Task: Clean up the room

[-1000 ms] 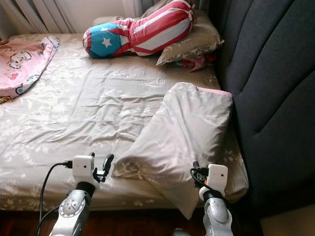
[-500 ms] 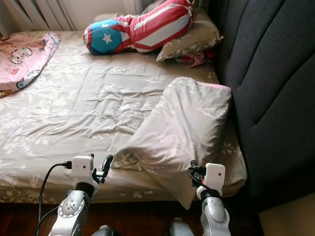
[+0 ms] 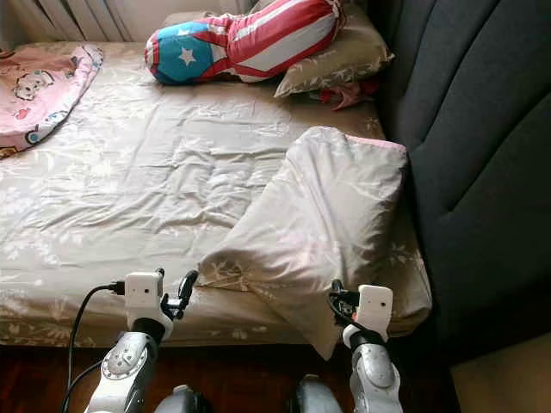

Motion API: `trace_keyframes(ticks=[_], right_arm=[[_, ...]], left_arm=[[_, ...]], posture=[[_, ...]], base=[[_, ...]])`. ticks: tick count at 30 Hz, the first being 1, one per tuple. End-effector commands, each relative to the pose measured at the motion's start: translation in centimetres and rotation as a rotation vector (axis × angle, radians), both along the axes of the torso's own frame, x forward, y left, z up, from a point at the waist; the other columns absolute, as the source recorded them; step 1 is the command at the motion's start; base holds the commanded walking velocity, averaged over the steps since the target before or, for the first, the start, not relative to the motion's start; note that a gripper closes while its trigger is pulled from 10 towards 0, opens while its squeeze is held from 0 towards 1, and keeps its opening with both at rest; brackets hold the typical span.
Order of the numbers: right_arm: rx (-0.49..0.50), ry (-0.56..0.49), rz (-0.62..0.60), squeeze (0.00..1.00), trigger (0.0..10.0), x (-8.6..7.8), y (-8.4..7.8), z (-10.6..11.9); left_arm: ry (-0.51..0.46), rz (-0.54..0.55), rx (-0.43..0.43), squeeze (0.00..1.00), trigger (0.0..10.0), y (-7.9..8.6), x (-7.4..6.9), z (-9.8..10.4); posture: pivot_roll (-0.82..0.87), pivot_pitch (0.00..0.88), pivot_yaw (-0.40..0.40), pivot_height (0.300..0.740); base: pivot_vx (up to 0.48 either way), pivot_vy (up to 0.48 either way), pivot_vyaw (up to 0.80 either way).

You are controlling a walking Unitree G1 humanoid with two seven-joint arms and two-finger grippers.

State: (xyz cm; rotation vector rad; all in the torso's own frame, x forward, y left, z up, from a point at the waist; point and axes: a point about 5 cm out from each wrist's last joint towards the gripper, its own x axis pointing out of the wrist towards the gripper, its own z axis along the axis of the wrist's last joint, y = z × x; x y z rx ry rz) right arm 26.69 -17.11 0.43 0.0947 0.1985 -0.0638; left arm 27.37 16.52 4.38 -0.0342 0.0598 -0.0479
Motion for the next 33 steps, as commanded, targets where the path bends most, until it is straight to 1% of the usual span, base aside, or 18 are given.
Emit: trace_keyframes(ticks=[1,8,13,22,28,33], right_arm=[[0.002,0.003,0.005,0.00,10.0,0.09,0.18,0.07],[0.010,0.004,-0.008,0.00,10.0,0.22,0.11,0.13],[0.005,0.004,-0.011,0.00,10.0,0.44,0.02,0.26],[0.000,0.001,-0.006,0.00,10.0,0.64,0.27,0.36],[-0.008,0.011,-0.006,0.00,10.0,0.69,0.27,0.28],[-0.040,0.059,-0.026,0.00,10.0,0.70,-0.21,-0.15]], left_arm=[[0.014,0.009,0.001,0.00,10.0,0.22,-0.25,-0.23],[0.018,0.010,0.000,0.00,10.0,0.26,-0.27,-0.31],[0.024,0.011,0.000,0.00,10.0,0.31,-0.30,-0.45],[0.028,0.017,-0.003,0.00,10.0,0.32,-0.33,-0.53],[0.031,0.019,0.005,0.00,10.0,0.42,-0.25,-0.53],[0.032,0.018,0.008,0.00,10.0,0.50,-0.27,-0.54]], posture=[[-0.16,0.178,0.000,0.671],[-0.16,0.179,0.001,0.671],[-0.16,0.178,0.000,0.671],[-0.16,0.177,0.001,0.671],[-0.16,0.178,0.002,0.671],[-0.15,0.181,0.004,0.671]], base=[[0.274,0.000,0.00],[0.282,0.000,0.00],[0.283,0.000,-0.70],[0.285,0.000,0.00],[0.000,0.000,0.00],[0.000,0.000,0.00]])
